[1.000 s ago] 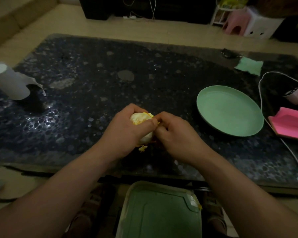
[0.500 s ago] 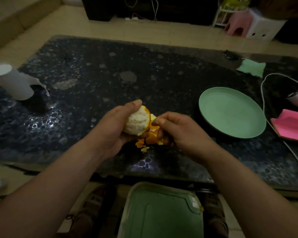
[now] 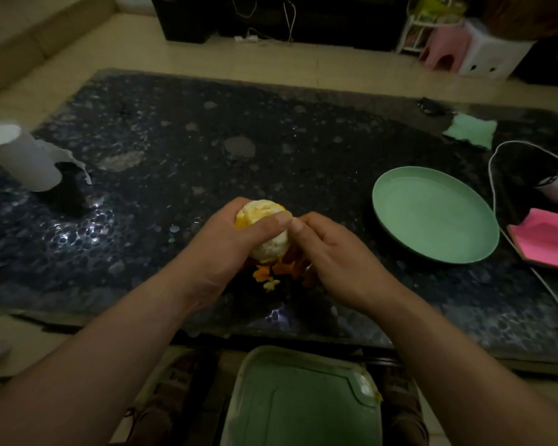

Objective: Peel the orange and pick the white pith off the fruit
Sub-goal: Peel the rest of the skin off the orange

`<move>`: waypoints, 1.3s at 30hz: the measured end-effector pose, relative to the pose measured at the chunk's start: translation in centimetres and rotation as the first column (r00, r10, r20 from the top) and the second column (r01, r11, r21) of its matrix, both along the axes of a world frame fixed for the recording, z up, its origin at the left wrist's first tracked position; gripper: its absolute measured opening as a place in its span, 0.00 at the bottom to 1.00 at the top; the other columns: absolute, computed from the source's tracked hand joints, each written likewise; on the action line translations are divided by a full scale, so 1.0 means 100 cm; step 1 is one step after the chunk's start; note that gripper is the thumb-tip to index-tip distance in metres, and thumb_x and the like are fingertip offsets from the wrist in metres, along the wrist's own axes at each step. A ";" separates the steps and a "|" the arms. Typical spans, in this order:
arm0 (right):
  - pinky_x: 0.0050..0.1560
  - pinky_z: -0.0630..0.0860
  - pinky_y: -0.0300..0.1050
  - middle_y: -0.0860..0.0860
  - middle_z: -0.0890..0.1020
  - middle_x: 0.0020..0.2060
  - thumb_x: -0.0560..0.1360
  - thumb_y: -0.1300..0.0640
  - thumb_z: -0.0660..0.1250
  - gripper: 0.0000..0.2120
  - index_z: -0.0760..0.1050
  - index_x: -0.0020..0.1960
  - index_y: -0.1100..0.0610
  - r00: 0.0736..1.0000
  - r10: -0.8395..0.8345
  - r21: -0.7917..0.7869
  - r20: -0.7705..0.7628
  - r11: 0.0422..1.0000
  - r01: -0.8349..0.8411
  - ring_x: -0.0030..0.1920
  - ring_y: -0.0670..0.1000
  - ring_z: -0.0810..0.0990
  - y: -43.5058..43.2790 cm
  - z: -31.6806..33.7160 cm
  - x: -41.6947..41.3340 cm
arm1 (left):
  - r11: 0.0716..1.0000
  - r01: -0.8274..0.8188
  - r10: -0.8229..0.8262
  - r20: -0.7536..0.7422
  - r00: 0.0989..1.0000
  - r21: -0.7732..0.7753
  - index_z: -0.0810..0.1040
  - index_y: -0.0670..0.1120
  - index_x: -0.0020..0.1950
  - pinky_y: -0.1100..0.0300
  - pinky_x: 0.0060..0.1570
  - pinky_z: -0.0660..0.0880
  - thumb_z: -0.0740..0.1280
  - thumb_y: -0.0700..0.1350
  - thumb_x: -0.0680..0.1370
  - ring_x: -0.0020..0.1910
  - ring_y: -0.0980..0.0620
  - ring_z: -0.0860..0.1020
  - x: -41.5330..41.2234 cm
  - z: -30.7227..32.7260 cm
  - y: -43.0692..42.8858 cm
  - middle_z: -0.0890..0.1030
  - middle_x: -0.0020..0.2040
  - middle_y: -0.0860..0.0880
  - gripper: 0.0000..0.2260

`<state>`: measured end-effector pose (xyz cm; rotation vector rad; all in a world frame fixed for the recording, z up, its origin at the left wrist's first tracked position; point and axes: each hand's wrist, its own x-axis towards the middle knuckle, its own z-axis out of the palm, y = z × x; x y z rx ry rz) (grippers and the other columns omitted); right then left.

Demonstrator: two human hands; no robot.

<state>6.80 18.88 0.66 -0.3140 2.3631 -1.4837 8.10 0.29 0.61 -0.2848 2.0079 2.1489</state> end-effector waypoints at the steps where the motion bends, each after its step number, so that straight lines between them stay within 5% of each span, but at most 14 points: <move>1: 0.42 0.85 0.57 0.52 0.86 0.44 0.85 0.39 0.59 0.16 0.77 0.52 0.49 1.000 0.004 -0.004 -0.009 1.000 -0.004 0.41 0.52 0.86 0.001 0.000 0.000 | 0.999 -0.014 0.013 -0.030 0.999 -0.040 0.81 0.47 0.58 0.55 0.45 0.83 0.81 0.59 0.70 0.47 0.49 0.86 0.000 0.000 0.000 0.87 0.49 0.46 0.24; 13: 0.36 0.74 0.48 0.47 0.81 0.33 0.83 0.48 0.58 0.15 0.73 0.41 0.51 0.981 0.046 0.224 -0.186 0.975 -0.003 0.34 0.46 0.79 -0.001 0.004 0.005 | 0.913 -0.018 -0.067 -0.194 0.979 -0.408 0.81 0.53 0.49 0.50 0.43 0.81 0.71 0.70 0.64 0.39 0.54 0.82 0.006 0.003 0.001 0.85 0.42 0.50 0.25; 19: 0.37 0.80 0.52 0.53 0.85 0.38 0.87 0.47 0.58 0.15 0.78 0.49 0.54 0.998 0.050 0.070 0.027 0.996 -0.052 0.38 0.56 0.84 -0.001 0.006 0.005 | 0.893 -0.034 -0.067 -0.208 0.976 -0.449 0.80 0.53 0.49 0.41 0.45 0.83 0.72 0.69 0.64 0.42 0.47 0.84 0.005 0.002 -0.003 0.85 0.42 0.50 0.24; 24: 0.32 0.76 0.43 0.52 0.84 0.35 0.85 0.56 0.62 0.10 0.79 0.48 0.56 0.996 0.084 0.058 0.035 0.995 -0.086 0.32 0.47 0.81 0.002 0.007 0.004 | 0.811 -0.008 -0.161 -0.237 0.958 -0.584 0.78 0.58 0.50 0.59 0.37 0.80 0.72 0.69 0.65 0.40 0.58 0.82 0.011 0.002 -0.001 0.84 0.43 0.58 0.22; 26: 0.34 0.77 0.45 0.51 0.84 0.35 0.85 0.56 0.62 0.10 0.80 0.50 0.57 0.996 0.066 -0.012 0.059 0.998 -0.066 0.33 0.48 0.82 0.003 0.005 0.005 | 0.809 -0.012 -0.169 -0.252 0.953 -0.588 0.78 0.58 0.50 0.63 0.35 0.78 0.72 0.70 0.65 0.40 0.59 0.82 0.011 0.006 -0.002 0.83 0.44 0.61 0.22; 29: 0.37 0.78 0.47 0.51 0.85 0.37 0.87 0.53 0.61 0.12 0.80 0.51 0.55 0.988 0.069 -0.115 0.138 0.992 -0.054 0.35 0.49 0.82 0.002 0.006 0.005 | 0.826 -0.030 -0.139 -0.256 0.956 -0.563 0.78 0.58 0.50 0.56 0.39 0.81 0.70 0.71 0.64 0.41 0.58 0.82 0.007 0.006 -0.005 0.84 0.43 0.58 0.23; 34: 0.34 0.76 0.40 0.48 0.83 0.34 0.86 0.55 0.62 0.10 0.80 0.50 0.54 0.989 0.090 -0.030 0.115 0.996 -0.087 0.33 0.45 0.81 0.001 0.006 0.005 | 0.814 0.009 -0.171 -0.224 0.959 -0.581 0.78 0.58 0.51 0.52 0.41 0.83 0.70 0.71 0.64 0.42 0.58 0.83 0.009 0.000 -0.004 0.84 0.44 0.56 0.23; 39: 0.37 0.78 0.46 0.52 0.84 0.36 0.86 0.54 0.62 0.10 0.80 0.51 0.54 0.992 0.079 -0.077 0.097 0.994 -0.071 0.35 0.49 0.81 0.002 0.007 0.005 | 0.869 -0.010 -0.125 -0.239 0.963 -0.494 0.80 0.54 0.50 0.42 0.45 0.83 0.72 0.69 0.64 0.43 0.50 0.84 0.006 0.004 -0.008 0.85 0.44 0.51 0.24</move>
